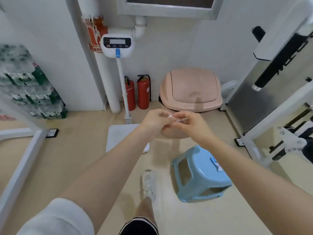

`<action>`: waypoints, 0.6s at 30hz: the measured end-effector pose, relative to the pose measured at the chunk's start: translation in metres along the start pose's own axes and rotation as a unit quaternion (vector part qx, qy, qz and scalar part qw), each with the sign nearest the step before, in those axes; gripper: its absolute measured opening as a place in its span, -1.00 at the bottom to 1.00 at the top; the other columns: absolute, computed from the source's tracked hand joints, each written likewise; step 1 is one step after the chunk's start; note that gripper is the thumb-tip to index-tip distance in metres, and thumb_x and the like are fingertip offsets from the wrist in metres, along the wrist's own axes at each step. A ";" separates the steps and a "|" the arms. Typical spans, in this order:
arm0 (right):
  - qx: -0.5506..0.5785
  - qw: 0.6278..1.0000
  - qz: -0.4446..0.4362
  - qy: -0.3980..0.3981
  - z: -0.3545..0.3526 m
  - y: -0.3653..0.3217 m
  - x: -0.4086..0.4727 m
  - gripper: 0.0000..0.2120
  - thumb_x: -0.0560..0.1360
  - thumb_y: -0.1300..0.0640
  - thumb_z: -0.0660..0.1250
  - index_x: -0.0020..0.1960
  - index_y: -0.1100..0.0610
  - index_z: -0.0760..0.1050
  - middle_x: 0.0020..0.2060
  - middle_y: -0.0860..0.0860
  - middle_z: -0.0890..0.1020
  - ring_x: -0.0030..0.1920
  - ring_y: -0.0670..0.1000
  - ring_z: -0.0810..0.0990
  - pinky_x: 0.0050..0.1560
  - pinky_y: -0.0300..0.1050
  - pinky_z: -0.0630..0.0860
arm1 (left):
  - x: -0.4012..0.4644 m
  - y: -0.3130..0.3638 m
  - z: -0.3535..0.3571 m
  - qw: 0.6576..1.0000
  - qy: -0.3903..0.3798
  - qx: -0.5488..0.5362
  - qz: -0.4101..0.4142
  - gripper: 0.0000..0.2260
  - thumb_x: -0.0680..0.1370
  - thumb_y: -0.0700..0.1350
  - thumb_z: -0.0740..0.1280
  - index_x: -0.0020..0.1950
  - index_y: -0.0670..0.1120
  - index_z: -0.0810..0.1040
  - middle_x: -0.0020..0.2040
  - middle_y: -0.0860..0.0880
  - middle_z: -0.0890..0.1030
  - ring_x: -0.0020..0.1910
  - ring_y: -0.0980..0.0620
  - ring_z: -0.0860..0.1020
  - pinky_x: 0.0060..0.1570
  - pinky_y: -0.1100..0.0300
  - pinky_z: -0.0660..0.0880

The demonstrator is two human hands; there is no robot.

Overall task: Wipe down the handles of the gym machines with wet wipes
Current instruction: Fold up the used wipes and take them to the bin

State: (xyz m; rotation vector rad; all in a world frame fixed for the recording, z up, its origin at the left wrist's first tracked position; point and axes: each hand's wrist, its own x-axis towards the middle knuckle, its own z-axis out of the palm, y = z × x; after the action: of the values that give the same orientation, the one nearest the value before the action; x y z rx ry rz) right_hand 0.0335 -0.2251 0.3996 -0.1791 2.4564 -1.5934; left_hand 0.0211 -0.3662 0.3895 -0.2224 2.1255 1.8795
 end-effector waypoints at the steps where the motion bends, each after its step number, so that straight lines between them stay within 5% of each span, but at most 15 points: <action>1: -0.037 0.999 0.003 -0.005 -0.006 0.006 0.030 -0.82 0.42 0.28 0.40 -0.10 0.02 0.52 -0.15 0.06 0.58 -0.22 -0.02 0.50 -0.18 -0.29 0.47 | 0.030 0.003 0.001 1.000 -0.008 0.010 -0.008 -0.81 0.42 -0.17 0.47 -0.02 -0.20 0.58 -0.29 -0.03 0.58 -0.38 0.13 0.52 -0.19 0.26 0.53; 3: -0.097 0.995 0.004 0.001 -0.017 0.016 0.094 -0.75 0.39 0.28 0.42 -0.21 -0.04 0.46 -0.21 -0.01 0.57 -0.22 -0.01 0.53 -0.11 -0.12 0.48 | 0.091 0.013 -0.001 0.999 -0.011 0.014 -0.027 -0.75 0.39 -0.15 0.50 -0.02 -0.24 0.59 -0.30 -0.06 0.58 -0.38 0.11 0.51 -0.20 0.27 0.53; 7: -0.173 0.985 -0.014 0.021 -0.038 0.033 0.216 -0.84 0.41 0.24 0.41 -0.23 0.08 0.43 -0.38 -0.12 0.45 -0.37 -0.13 0.42 -0.37 -0.38 0.31 | 0.207 0.040 -0.014 0.998 -0.031 -0.013 -0.062 -0.80 0.49 -0.15 0.40 0.04 -0.24 0.59 -0.07 -0.18 0.63 -0.22 0.06 0.57 -0.29 0.37 0.53; 10: -0.200 0.979 0.014 0.027 -0.055 0.070 0.293 -0.92 0.43 0.28 0.38 -0.19 0.16 0.48 -0.32 -0.02 0.48 -0.31 -0.04 0.44 -0.37 -0.40 0.27 | 0.283 0.051 -0.017 0.995 -0.046 0.007 -0.087 -0.70 0.52 -0.05 0.34 0.23 -0.09 0.53 0.15 -0.07 0.57 0.02 0.05 0.55 0.00 0.26 0.53; 12: -0.208 0.976 0.048 0.054 -0.066 0.113 0.341 -0.95 0.41 0.31 0.36 -0.20 0.22 0.50 -0.25 0.08 0.54 -0.24 0.04 0.47 -0.32 -0.26 0.27 | 0.334 0.044 -0.014 0.993 -0.046 0.087 -0.067 -0.72 0.53 -0.06 0.32 0.23 -0.06 0.51 0.11 0.02 0.52 0.09 0.06 0.48 0.12 0.20 0.43; 18: -0.267 0.948 0.131 0.112 -0.066 0.243 0.445 -0.88 0.43 0.41 0.19 -0.19 0.29 0.49 -0.12 0.21 0.54 -0.20 0.15 0.48 -0.27 -0.13 0.24 | 0.455 -0.033 -0.017 0.984 -0.002 0.162 -0.075 -0.85 0.56 -0.18 0.24 -0.01 -0.20 0.58 -0.12 -0.01 0.54 -0.17 0.09 0.46 -0.26 0.36 0.39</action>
State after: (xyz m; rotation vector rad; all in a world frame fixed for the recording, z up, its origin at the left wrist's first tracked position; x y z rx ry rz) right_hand -0.4117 -0.1623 0.1556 0.2556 2.8864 -0.8551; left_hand -0.4009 -0.3519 0.2147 -0.2964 2.3002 1.4266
